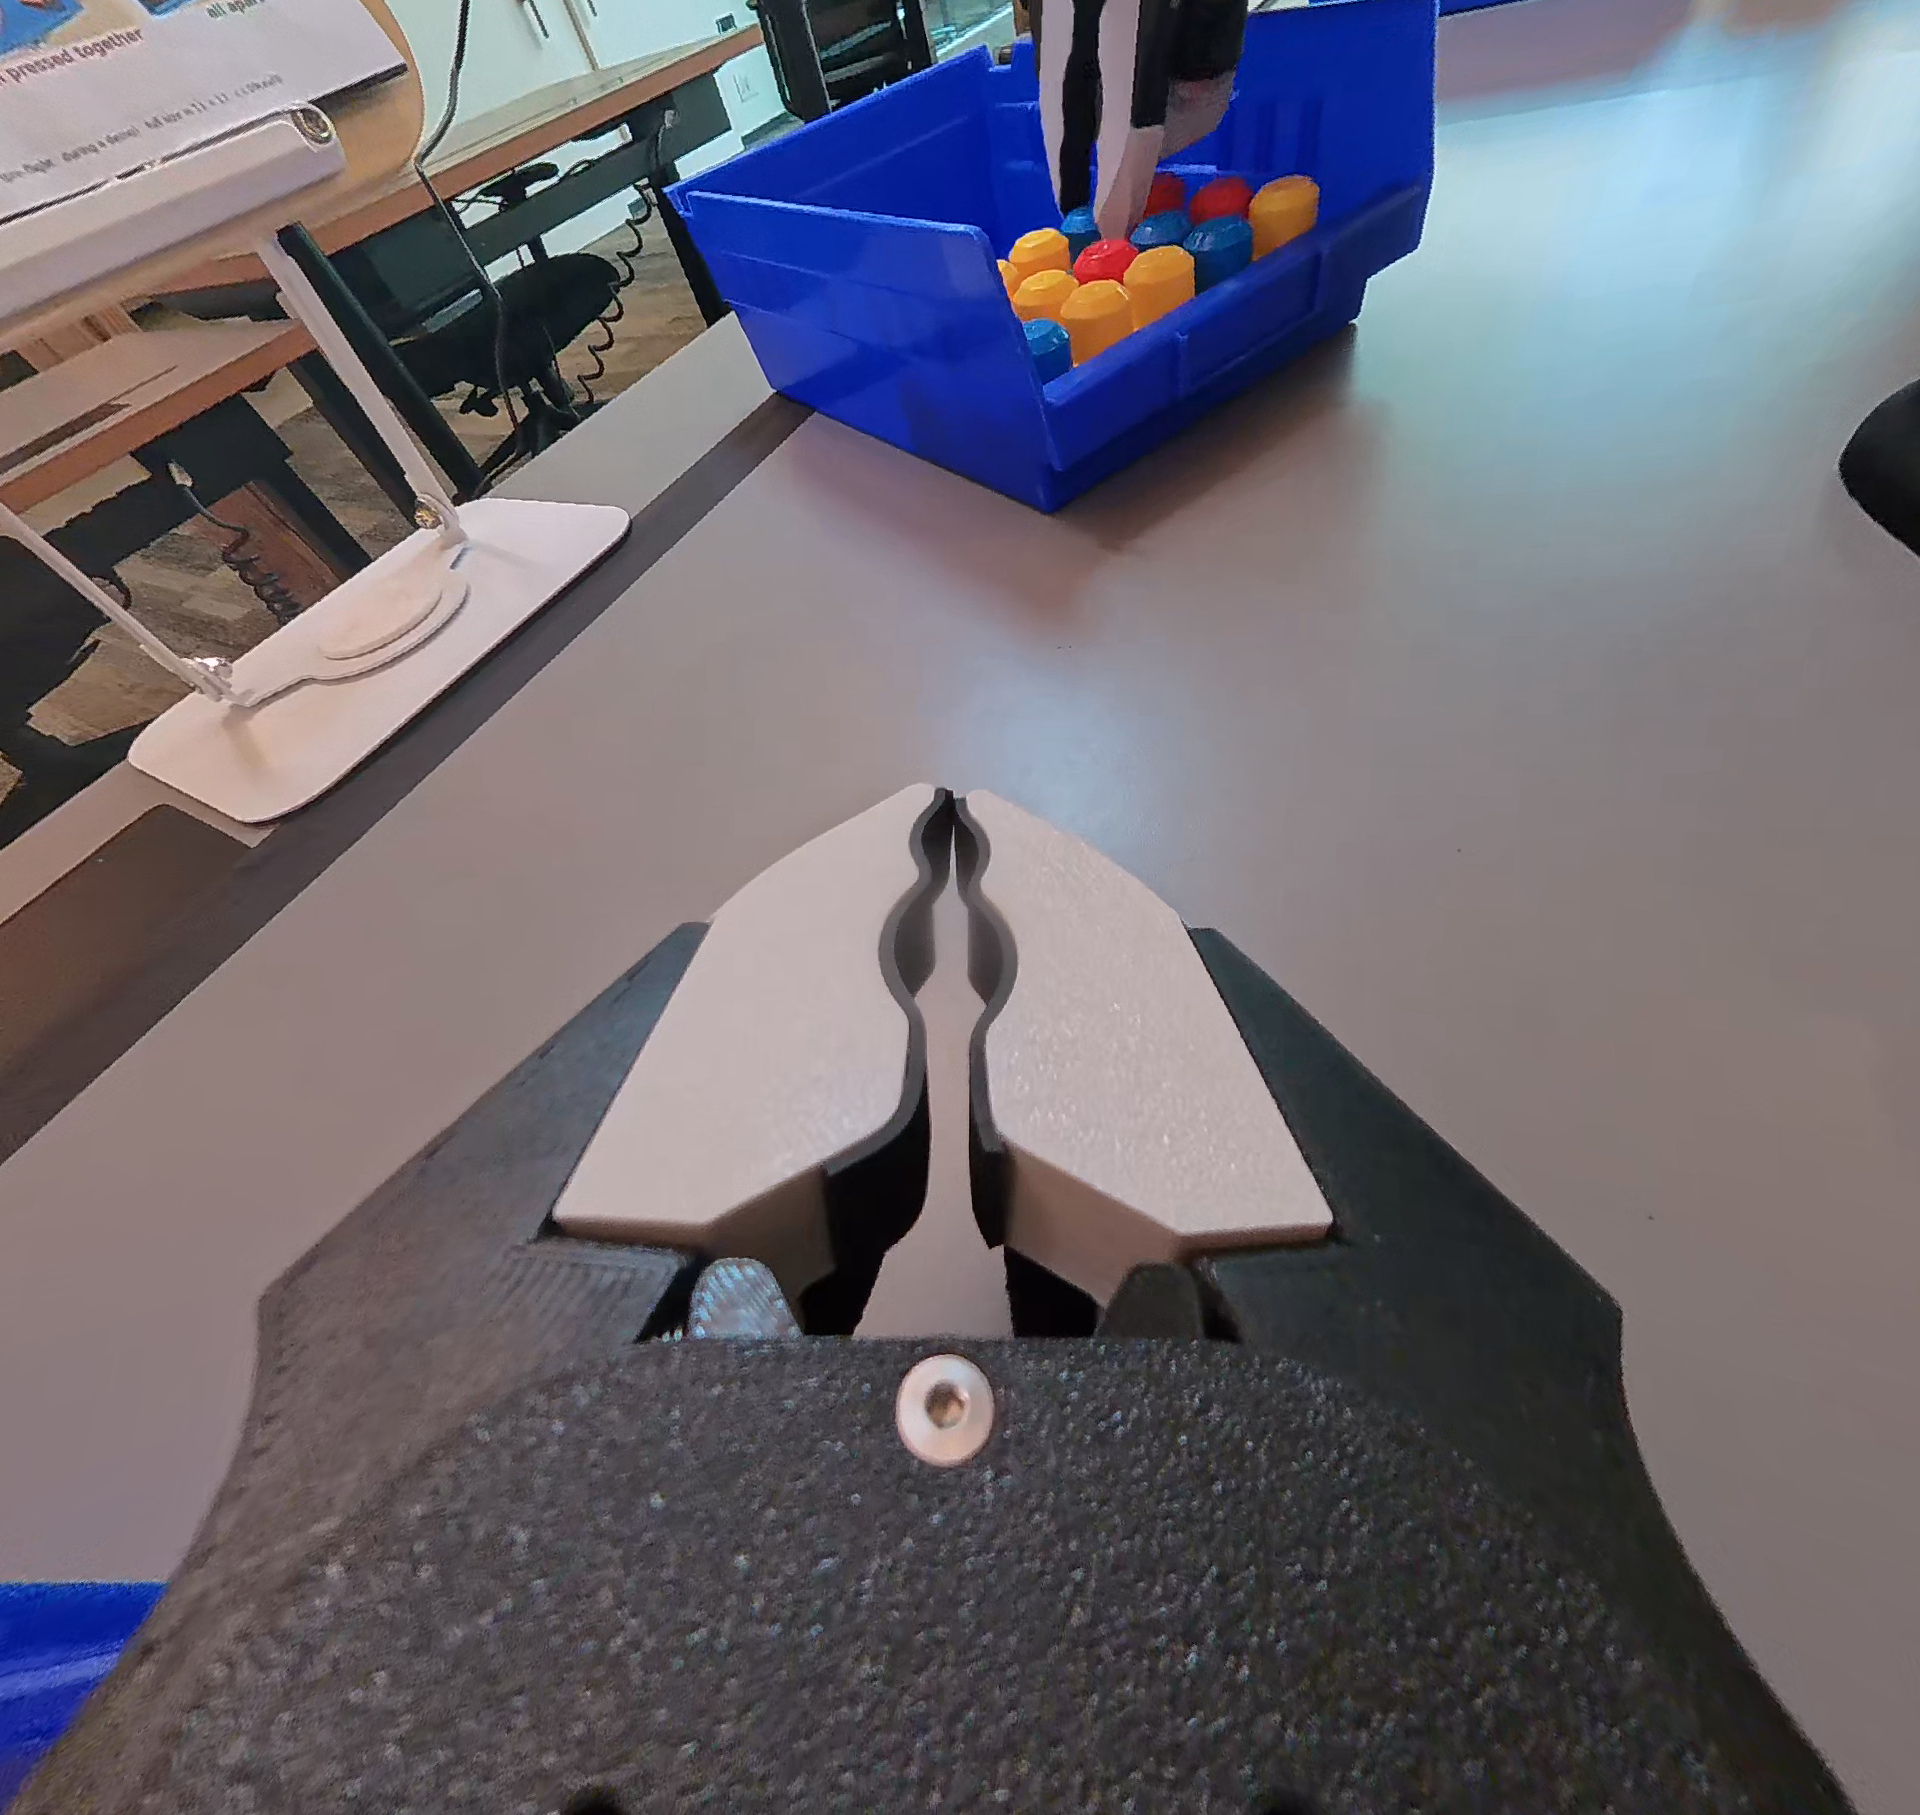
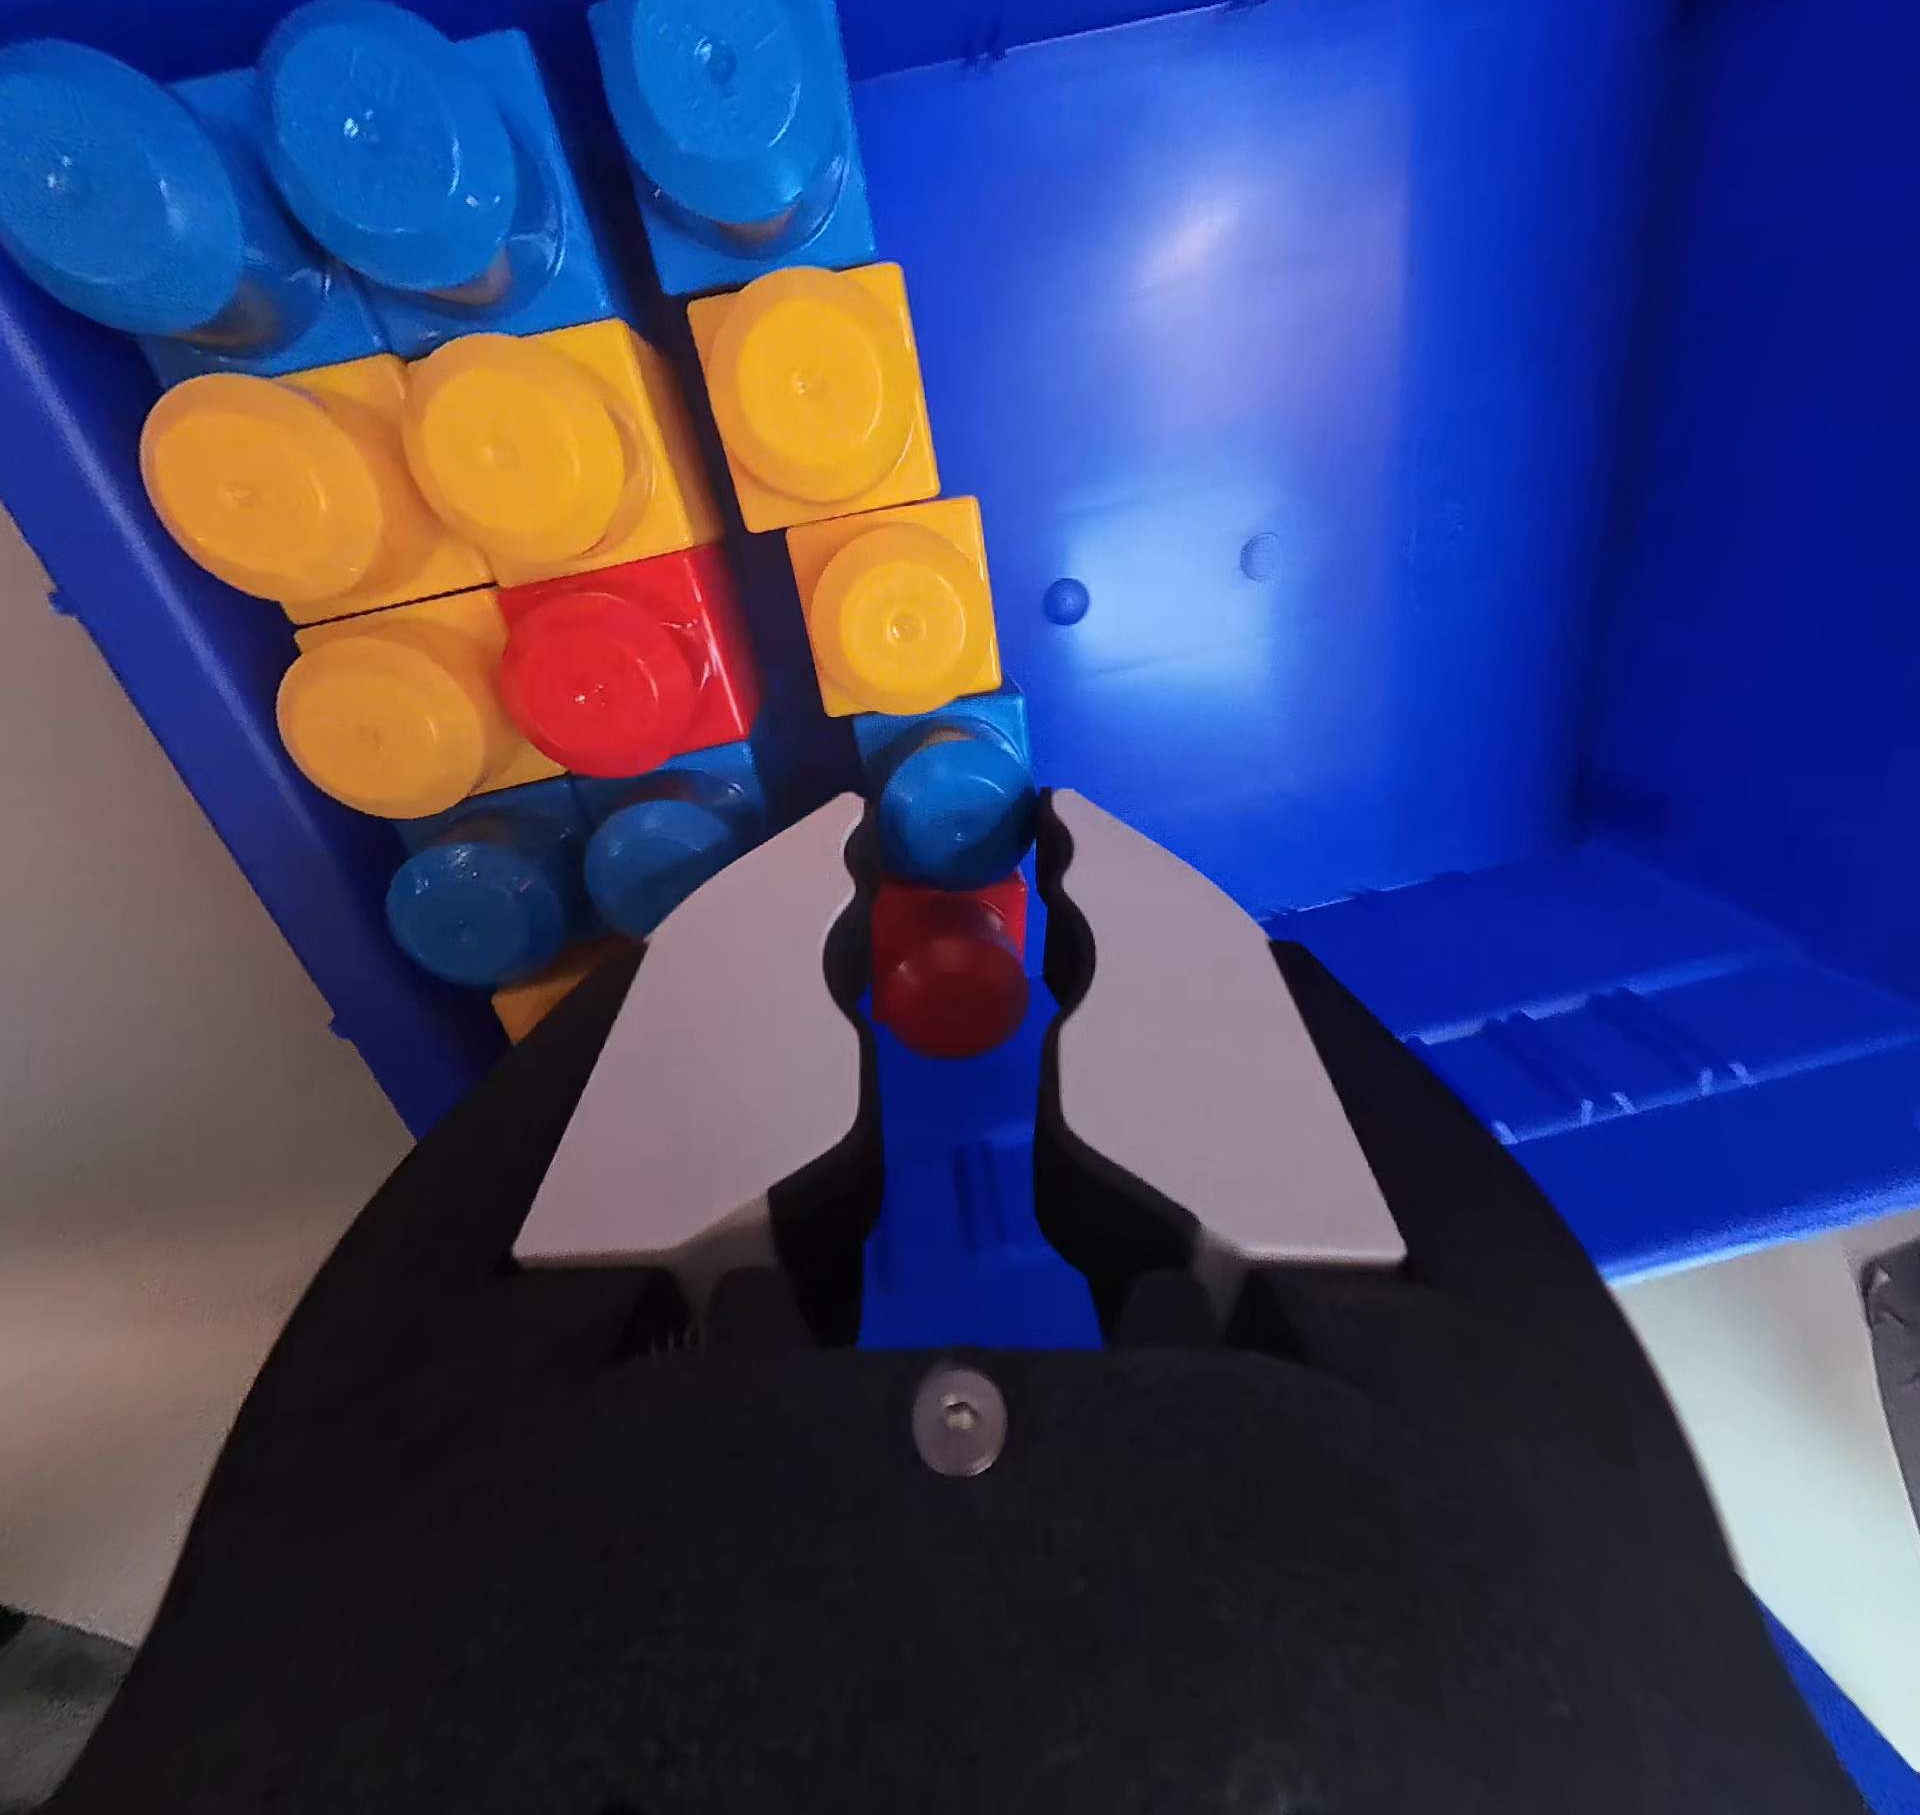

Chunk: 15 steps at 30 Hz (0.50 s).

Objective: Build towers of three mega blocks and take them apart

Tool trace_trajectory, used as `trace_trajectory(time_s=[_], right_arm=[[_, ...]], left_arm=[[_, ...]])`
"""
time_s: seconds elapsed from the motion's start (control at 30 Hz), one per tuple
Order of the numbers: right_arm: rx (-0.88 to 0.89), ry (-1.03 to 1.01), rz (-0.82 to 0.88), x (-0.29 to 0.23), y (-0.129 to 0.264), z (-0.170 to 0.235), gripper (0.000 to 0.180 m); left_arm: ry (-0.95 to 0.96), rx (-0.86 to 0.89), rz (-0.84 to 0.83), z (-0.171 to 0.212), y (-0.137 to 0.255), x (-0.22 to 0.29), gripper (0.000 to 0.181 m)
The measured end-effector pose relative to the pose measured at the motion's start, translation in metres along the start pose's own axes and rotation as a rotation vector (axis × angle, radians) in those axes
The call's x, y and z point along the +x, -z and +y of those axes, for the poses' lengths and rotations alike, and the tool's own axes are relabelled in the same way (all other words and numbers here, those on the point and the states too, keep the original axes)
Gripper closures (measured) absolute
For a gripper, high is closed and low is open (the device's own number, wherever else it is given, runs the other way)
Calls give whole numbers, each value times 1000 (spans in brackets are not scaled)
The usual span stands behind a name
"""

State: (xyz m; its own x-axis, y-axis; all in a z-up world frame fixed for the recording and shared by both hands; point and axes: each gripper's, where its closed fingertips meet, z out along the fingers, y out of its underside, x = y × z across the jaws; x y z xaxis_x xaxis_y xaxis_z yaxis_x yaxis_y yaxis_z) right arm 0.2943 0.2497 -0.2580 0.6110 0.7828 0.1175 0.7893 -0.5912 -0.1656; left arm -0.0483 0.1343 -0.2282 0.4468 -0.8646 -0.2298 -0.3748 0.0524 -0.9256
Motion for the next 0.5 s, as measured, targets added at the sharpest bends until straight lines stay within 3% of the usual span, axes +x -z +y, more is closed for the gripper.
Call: trace_trajectory(time_s=[0.3, 0.37, 0.5], right_arm=[[52, 0, -24, -5, 12, 2, 145], [162, -12, -3, -7, 31, -11, 141], [561, -42, 74, -31, 89, -61, 138]], left_arm=[[-7, -8, 10, 2, -2, 4, 181], [7, -11, 12, 1, -1, 3, 181], [56, 2, 8, -6, 4, -1, 181]])
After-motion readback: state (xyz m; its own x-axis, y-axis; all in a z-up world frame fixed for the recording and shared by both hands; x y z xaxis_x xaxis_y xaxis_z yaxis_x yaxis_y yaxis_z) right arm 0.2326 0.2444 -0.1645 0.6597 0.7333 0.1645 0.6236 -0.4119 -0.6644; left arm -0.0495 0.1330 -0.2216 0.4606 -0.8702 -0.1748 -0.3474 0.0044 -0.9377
